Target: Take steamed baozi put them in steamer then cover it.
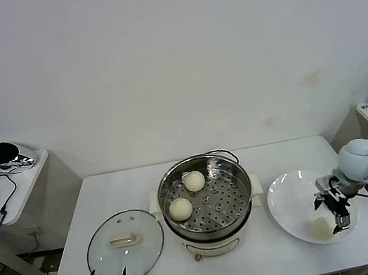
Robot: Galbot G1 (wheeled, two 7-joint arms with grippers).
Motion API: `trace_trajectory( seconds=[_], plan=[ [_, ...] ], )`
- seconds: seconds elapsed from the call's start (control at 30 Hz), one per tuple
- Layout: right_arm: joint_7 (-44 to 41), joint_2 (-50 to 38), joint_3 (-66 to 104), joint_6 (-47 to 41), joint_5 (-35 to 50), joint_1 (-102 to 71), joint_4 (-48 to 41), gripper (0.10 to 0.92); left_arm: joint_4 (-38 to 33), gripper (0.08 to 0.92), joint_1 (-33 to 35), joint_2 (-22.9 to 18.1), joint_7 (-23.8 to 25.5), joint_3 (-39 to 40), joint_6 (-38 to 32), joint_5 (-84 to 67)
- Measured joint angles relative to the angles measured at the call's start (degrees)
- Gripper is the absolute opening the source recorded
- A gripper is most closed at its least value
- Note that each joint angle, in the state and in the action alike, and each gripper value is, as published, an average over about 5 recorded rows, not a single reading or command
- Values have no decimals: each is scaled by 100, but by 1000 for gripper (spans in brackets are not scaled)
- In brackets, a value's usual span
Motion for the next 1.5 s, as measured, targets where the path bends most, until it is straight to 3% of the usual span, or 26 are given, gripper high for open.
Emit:
trace_trajectory(
  seconds=[0.73, 1.2, 1.5],
  plan=[
    [21, 37, 148, 18, -131, -289, -63, 818, 87, 823, -17, -10, -1, 8, -6, 7],
    [26, -4, 258, -8, -60, -362, -74, 540, 95, 823, -33, -24, -6, 27, -9, 17],
    [-40, -53, 156, 10, 148, -15, -47, 518, 92, 823, -66, -26, -9, 60, -15, 13]
  ],
)
